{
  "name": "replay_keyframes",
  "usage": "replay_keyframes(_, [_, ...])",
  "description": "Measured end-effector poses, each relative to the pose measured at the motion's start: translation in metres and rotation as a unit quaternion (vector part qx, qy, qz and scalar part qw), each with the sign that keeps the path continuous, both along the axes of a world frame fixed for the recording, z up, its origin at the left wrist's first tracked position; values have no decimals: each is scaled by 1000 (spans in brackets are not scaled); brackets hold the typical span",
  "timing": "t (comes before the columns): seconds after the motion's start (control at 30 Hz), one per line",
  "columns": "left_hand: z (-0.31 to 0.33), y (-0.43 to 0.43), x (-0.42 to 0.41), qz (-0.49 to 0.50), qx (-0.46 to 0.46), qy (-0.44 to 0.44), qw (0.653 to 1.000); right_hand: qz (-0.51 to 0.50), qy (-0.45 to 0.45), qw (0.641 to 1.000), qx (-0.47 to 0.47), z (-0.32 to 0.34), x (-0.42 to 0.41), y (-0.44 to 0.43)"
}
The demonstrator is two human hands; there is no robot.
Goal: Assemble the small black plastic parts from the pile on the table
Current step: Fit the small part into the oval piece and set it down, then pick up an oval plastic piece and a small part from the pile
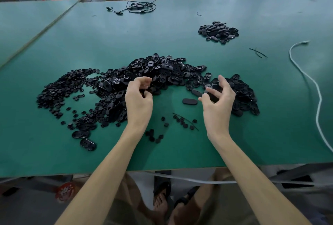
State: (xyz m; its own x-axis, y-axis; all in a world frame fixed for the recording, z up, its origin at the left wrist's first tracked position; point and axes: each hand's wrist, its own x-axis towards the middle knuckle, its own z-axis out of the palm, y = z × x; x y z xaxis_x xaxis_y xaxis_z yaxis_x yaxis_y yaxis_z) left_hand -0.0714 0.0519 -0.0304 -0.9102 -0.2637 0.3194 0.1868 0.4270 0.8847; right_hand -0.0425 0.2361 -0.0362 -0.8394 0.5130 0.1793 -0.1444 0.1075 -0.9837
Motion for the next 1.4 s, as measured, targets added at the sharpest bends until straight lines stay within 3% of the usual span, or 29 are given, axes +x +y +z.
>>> replay_keyframes(0.1, [-5,-1,-3,51,-117,-29,991,5,7,1000,16,3,3,-1])
replay_keyframes(0.23, [-11,0,-6,63,-213,-53,974,108,15,988,109,5,6,-5])
replay_keyframes(0.4, [-13,0,-9,78,-241,-64,965,258,39,915,308,0,8,-15])
replay_keyframes(0.63, [-13,0,-10,90,-245,-82,962,309,39,848,429,-8,8,-18])
replay_keyframes(1.07, [-14,1,-10,92,-241,-83,963,310,29,862,400,-2,11,-20])
replay_keyframes(1.23, [-15,1,-10,85,-255,-85,959,283,28,886,367,0,13,-20])
replay_keyframes(1.4, [-11,-1,-9,81,-206,-76,972,278,16,900,335,-1,13,-19])
